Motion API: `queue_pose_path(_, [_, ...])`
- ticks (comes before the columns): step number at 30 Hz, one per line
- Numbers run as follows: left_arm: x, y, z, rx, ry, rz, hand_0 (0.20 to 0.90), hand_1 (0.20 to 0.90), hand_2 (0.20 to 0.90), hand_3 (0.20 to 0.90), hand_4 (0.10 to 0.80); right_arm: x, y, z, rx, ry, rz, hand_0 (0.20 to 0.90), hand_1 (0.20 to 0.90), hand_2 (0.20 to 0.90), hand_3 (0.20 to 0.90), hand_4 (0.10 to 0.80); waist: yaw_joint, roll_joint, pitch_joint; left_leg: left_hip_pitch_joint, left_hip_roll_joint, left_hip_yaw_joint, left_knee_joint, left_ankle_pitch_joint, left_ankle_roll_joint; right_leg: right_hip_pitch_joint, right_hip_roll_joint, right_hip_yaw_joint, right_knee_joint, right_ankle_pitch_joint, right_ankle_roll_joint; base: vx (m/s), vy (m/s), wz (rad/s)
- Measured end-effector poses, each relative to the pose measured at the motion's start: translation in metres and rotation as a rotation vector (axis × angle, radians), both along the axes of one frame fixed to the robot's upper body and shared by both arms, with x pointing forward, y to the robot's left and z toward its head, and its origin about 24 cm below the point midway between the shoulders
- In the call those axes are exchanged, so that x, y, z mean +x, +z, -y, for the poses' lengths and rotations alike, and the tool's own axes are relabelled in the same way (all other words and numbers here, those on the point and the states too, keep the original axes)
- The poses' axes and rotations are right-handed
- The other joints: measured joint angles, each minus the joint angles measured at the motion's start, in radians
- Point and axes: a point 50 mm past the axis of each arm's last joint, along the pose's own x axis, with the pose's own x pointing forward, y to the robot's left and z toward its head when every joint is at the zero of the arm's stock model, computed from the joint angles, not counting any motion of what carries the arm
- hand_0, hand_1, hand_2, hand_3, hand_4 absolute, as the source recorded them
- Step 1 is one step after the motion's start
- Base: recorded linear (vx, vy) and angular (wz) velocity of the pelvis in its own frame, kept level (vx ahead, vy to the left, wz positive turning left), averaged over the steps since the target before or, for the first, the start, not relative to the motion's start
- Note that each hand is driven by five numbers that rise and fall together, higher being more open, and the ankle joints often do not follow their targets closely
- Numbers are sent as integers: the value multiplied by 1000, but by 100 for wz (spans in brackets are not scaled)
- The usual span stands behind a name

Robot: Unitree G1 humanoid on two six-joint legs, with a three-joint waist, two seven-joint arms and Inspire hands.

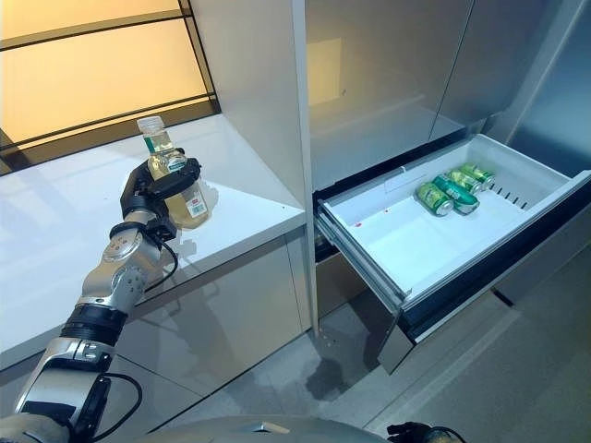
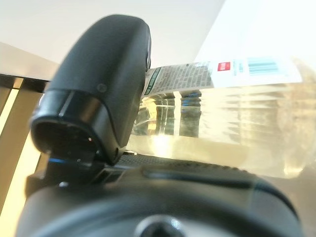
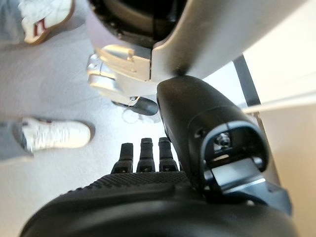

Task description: Put drinks into fridge and close the fridge

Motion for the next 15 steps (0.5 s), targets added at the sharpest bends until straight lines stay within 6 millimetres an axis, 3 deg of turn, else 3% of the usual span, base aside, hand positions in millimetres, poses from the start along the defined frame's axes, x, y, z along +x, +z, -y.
queue_pose_path(2, [0, 1, 0, 0, -2, 2, 300, 300, 300, 200, 100, 3, 0, -1, -8, 71, 0, 900, 900, 900, 900, 800, 3, 0, 0, -1, 0, 0, 0, 0, 0, 0, 0, 0, -1, 0, 0, 0, 0, 0])
queue_pose_path(4, [0, 3, 4, 3, -17, 12, 300, 300, 300, 200, 100, 10, 2, -5, -17, 345, -11, 900, 900, 900, 900, 800, 14, -3, 3, -4, 0, -3, 0, 0, 0, 0, 0, -3, -1, 0, 0, -13, -5, 2])
queue_pose_path(8, [1, 11, 16, 17, -67, 45, 300, 300, 300, 200, 100, 29, 9, -19, 11, 653, 12, 900, 900, 900, 900, 800, 41, -11, 9, -15, -1, -11, 0, 1, 0, -7, -1, -13, -1, 0, 0, -31, 0, 6])
queue_pose_path(15, [-1, 29, 37, 34, -158, 127, 300, 300, 300, 200, 100, 71, 26, -36, -14, 960, 73, 900, 900, 900, 900, 800, 69, -29, 24, -20, -3, -22, 0, 4, 0, -7, -2, -27, -2, 0, 0, -21, 6, 4])
